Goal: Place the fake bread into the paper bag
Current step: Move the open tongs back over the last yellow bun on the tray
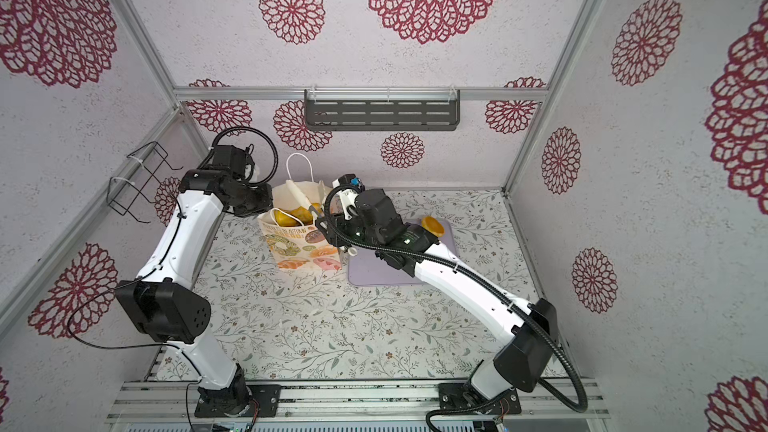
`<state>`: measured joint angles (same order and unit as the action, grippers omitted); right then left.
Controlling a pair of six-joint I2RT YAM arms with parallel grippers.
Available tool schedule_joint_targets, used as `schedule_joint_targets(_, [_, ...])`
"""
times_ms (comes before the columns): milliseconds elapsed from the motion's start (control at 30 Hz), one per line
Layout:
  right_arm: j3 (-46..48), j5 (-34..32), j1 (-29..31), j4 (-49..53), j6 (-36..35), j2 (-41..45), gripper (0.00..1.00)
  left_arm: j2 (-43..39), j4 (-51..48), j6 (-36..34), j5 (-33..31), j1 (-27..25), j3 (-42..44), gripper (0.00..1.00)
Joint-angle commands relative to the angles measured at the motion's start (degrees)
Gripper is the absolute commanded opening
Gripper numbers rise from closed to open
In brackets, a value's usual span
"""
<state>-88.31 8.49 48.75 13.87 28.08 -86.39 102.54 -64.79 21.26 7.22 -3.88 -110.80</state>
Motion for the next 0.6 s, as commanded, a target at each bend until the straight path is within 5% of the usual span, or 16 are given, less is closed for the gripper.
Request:
schedule_joint_targets(0, [0.5,-2.5,-1.0,-1.4,-1.4,3.8,0.45,-2.3,0.7,-0.2,0.8,-0.6,0.0,0.00])
schedule_joint_targets(567, [5.5,-9.1,-9.0,9.8,-4.5,12.9,0.48,-2.2,0.7,-0.1,1.1,-0.7,0.1,0.00])
